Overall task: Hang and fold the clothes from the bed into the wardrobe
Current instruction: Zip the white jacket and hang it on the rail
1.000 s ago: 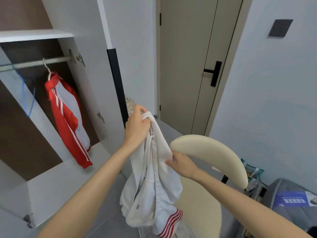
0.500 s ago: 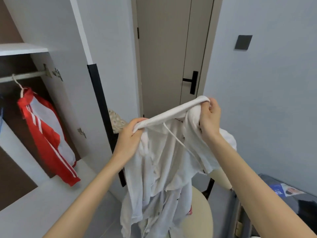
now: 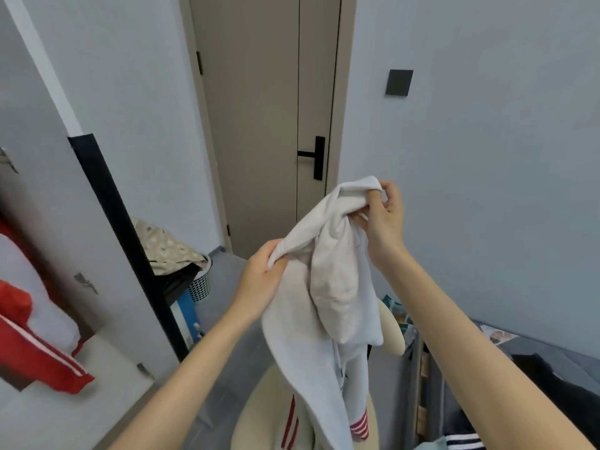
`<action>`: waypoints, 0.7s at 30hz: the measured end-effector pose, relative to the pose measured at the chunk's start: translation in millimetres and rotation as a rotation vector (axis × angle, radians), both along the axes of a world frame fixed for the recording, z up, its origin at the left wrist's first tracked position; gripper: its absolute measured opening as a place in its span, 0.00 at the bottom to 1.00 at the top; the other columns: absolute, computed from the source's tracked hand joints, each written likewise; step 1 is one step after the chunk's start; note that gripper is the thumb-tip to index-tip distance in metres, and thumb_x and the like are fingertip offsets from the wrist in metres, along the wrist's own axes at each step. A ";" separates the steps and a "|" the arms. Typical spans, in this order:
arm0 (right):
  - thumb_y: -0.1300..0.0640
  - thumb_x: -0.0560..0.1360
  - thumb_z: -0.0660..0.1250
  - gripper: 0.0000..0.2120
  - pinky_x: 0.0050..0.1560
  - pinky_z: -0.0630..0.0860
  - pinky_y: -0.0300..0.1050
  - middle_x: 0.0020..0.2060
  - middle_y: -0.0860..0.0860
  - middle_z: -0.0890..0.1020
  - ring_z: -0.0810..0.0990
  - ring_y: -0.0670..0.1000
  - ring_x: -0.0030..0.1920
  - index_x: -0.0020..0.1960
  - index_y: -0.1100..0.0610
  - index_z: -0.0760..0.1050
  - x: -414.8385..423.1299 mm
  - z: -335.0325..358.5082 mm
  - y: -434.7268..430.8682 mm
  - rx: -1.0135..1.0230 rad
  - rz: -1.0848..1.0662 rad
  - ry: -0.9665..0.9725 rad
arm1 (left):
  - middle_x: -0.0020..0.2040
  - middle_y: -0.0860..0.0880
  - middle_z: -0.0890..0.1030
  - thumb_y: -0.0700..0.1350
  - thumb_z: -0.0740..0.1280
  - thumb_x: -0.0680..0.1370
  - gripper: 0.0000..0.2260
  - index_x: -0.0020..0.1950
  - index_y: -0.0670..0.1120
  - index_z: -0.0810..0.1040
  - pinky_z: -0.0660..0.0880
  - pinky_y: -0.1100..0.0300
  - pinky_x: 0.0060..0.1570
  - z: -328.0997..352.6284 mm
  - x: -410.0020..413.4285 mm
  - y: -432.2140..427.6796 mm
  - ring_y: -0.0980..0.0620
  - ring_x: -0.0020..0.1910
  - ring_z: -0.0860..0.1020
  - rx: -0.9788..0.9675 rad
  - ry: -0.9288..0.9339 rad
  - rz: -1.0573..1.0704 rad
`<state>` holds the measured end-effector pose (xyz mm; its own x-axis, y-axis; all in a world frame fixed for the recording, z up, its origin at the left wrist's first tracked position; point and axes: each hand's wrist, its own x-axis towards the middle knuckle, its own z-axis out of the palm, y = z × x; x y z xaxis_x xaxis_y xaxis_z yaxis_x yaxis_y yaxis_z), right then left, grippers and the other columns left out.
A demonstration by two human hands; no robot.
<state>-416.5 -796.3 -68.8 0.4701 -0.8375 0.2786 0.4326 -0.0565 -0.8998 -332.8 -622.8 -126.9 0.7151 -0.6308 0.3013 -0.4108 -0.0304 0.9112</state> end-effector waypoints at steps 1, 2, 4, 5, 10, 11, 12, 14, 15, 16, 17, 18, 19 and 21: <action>0.60 0.82 0.57 0.07 0.37 0.78 0.38 0.36 0.49 0.79 0.80 0.45 0.35 0.47 0.52 0.71 5.0 -9.4 -7.4 0.022 -0.003 0.025 | 0.52 0.61 0.77 0.39 0.60 0.81 0.12 0.62 0.49 0.75 0.68 0.79 0.44 -10.6 3.5 -7.6 0.75 0.48 0.73 0.033 0.010 -0.021; 0.59 0.82 0.57 0.06 0.38 0.78 0.39 0.38 0.49 0.79 0.80 0.46 0.36 0.47 0.52 0.70 11.0 -18.3 -15.7 0.044 -0.002 0.047 | 0.52 0.61 0.78 0.40 0.60 0.81 0.12 0.62 0.50 0.75 0.68 0.78 0.44 -20.9 7.8 -16.0 0.74 0.48 0.74 0.065 0.022 -0.038; 0.58 0.82 0.57 0.06 0.38 0.79 0.40 0.39 0.50 0.79 0.80 0.47 0.38 0.48 0.52 0.70 25.5 -33.2 -35.6 0.090 0.000 0.083 | 0.52 0.63 0.78 0.41 0.59 0.82 0.12 0.63 0.52 0.75 0.68 0.78 0.43 -38.7 19.3 -35.3 0.72 0.49 0.74 0.120 0.029 -0.057; 0.58 0.82 0.57 0.06 0.38 0.79 0.41 0.40 0.50 0.79 0.80 0.47 0.39 0.48 0.51 0.71 34.0 -39.0 -47.2 0.111 -0.001 0.099 | 0.52 0.64 0.78 0.42 0.59 0.82 0.13 0.63 0.53 0.74 0.68 0.78 0.44 -46.1 26.5 -46.3 0.72 0.49 0.74 0.138 0.028 -0.062; 0.58 0.82 0.56 0.08 0.40 0.78 0.44 0.41 0.48 0.77 0.78 0.45 0.38 0.47 0.51 0.70 91.9 -68.3 -118.1 0.171 0.026 0.187 | 0.53 0.61 0.79 0.41 0.58 0.82 0.14 0.65 0.53 0.73 0.70 0.65 0.50 -76.2 79.3 -114.6 0.59 0.55 0.76 0.204 0.037 -0.039; 0.58 0.83 0.55 0.07 0.40 0.78 0.44 0.42 0.48 0.77 0.78 0.44 0.38 0.48 0.51 0.70 105.6 -77.1 -133.4 0.187 0.044 0.208 | 0.54 0.59 0.79 0.40 0.58 0.82 0.15 0.66 0.52 0.73 0.70 0.64 0.50 -83.5 91.8 -130.9 0.57 0.55 0.76 0.216 0.041 -0.034; 0.58 0.83 0.55 0.06 0.41 0.77 0.45 0.43 0.49 0.77 0.78 0.45 0.40 0.50 0.52 0.70 119.1 -87.0 -149.1 0.205 0.074 0.238 | 0.56 0.57 0.79 0.39 0.58 0.81 0.16 0.67 0.51 0.72 0.70 0.65 0.51 -90.2 102.4 -147.2 0.56 0.56 0.76 0.233 0.054 -0.035; 0.55 0.83 0.56 0.06 0.46 0.76 0.46 0.50 0.49 0.78 0.77 0.47 0.48 0.58 0.51 0.70 143.2 -111.7 -178.4 0.272 0.172 0.307 | 0.64 0.54 0.75 0.36 0.59 0.81 0.20 0.71 0.52 0.66 0.69 0.68 0.55 -105.4 120.1 -176.0 0.61 0.59 0.74 0.238 0.154 -0.101; 0.54 0.83 0.57 0.09 0.48 0.75 0.45 0.53 0.48 0.78 0.77 0.47 0.52 0.62 0.49 0.70 151.8 -126.1 -190.6 0.320 0.230 0.342 | 0.67 0.56 0.72 0.34 0.59 0.81 0.23 0.72 0.54 0.62 0.68 0.71 0.57 -113.7 125.6 -186.5 0.67 0.61 0.72 0.221 0.221 -0.168; 0.54 0.83 0.58 0.12 0.50 0.75 0.45 0.56 0.47 0.78 0.77 0.47 0.54 0.65 0.47 0.70 157.2 -141.7 -200.3 0.366 0.279 0.388 | 0.67 0.59 0.69 0.33 0.59 0.81 0.25 0.70 0.58 0.60 0.68 0.72 0.60 -123.0 128.9 -193.5 0.72 0.61 0.70 0.212 0.273 -0.219; 0.55 0.83 0.59 0.15 0.55 0.74 0.47 0.60 0.47 0.76 0.76 0.47 0.57 0.69 0.46 0.69 161.3 -159.2 -208.9 0.397 0.311 0.455 | 0.67 0.59 0.67 0.34 0.59 0.81 0.26 0.69 0.61 0.59 0.67 0.70 0.64 -135.1 132.6 -198.9 0.72 0.63 0.68 0.232 0.311 -0.229; 0.55 0.83 0.58 0.18 0.62 0.72 0.50 0.65 0.49 0.74 0.74 0.49 0.62 0.72 0.47 0.68 163.6 -176.7 -215.5 0.405 0.330 0.536 | 0.69 0.57 0.67 0.35 0.59 0.81 0.25 0.70 0.61 0.59 0.65 0.64 0.69 -147.5 135.8 -202.8 0.67 0.67 0.67 0.276 0.340 -0.210; 0.56 0.83 0.57 0.19 0.67 0.67 0.52 0.68 0.49 0.71 0.70 0.51 0.67 0.73 0.49 0.66 163.0 -194.1 -219.5 0.405 0.346 0.613 | 0.72 0.53 0.66 0.37 0.59 0.81 0.25 0.74 0.57 0.59 0.63 0.58 0.71 -160.7 138.8 -204.5 0.60 0.71 0.65 0.328 0.368 -0.176; 0.58 0.83 0.57 0.20 0.70 0.63 0.53 0.71 0.50 0.69 0.67 0.53 0.70 0.74 0.51 0.65 155.9 -225.6 -219.5 0.424 0.375 0.705 | 0.74 0.48 0.65 0.38 0.59 0.81 0.25 0.77 0.50 0.58 0.62 0.56 0.72 -187.0 142.3 -204.2 0.52 0.72 0.65 0.425 0.393 -0.130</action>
<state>-260.7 -1015.8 -294.4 0.6778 -0.5615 -0.4747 -0.3040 0.3739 -0.8762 -190.5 -827.0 -313.9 0.6305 -0.7282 -0.2689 -0.0700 -0.3983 0.9146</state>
